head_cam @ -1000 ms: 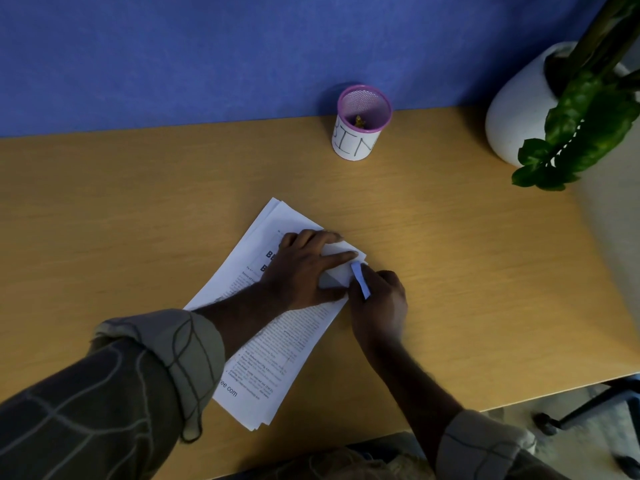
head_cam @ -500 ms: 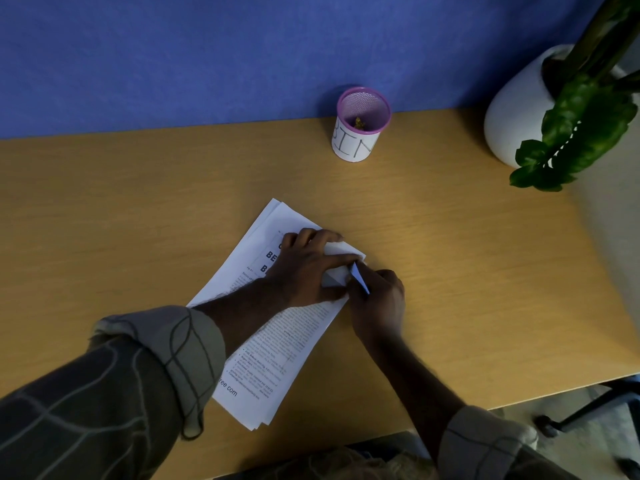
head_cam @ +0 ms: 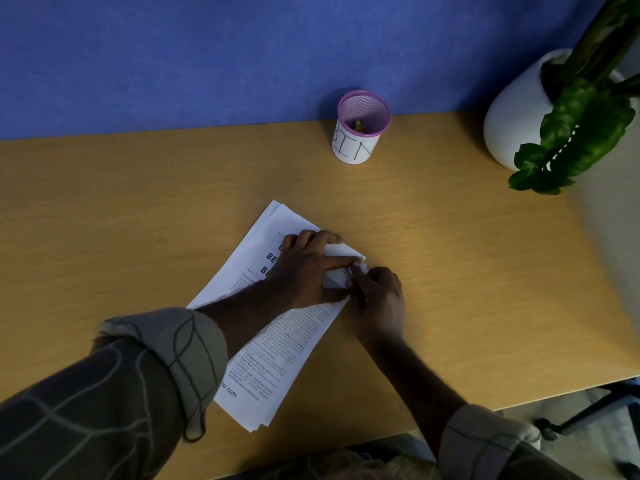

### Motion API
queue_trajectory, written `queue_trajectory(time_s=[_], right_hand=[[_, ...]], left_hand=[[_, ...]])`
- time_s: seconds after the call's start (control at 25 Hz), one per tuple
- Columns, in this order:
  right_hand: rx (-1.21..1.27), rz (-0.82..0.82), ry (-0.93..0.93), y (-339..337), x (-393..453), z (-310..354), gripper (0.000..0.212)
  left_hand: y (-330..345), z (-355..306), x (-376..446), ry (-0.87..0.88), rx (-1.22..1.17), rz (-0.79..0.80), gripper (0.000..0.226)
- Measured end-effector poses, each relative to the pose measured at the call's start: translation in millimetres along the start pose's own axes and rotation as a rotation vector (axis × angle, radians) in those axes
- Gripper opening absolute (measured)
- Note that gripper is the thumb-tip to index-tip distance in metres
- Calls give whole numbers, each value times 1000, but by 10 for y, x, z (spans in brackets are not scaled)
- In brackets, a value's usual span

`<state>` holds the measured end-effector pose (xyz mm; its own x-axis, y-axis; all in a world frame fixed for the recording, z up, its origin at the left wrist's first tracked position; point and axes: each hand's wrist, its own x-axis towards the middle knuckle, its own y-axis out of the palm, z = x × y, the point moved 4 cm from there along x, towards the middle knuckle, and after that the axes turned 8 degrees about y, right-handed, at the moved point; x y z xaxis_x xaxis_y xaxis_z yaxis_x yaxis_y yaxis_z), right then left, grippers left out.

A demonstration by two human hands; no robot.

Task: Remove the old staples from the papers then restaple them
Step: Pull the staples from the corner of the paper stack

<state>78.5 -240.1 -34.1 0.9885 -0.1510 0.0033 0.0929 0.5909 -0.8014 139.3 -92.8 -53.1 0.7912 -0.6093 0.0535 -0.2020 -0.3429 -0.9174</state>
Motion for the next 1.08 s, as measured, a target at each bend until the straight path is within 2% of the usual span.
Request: queue_trajectory(time_s=[0.4, 0.96, 1.08], right_hand=[[-118, -1, -225, -25, 7, -10, 32], [-169, -18, -377, 3, 16, -113, 29], [-170, 27, -316, -22, 21, -107, 27]], left_hand=[[14, 16, 6, -6, -6, 16, 68], [33, 24, 14, 22, 70, 8, 70], [39, 25, 13, 20, 76, 19, 70]])
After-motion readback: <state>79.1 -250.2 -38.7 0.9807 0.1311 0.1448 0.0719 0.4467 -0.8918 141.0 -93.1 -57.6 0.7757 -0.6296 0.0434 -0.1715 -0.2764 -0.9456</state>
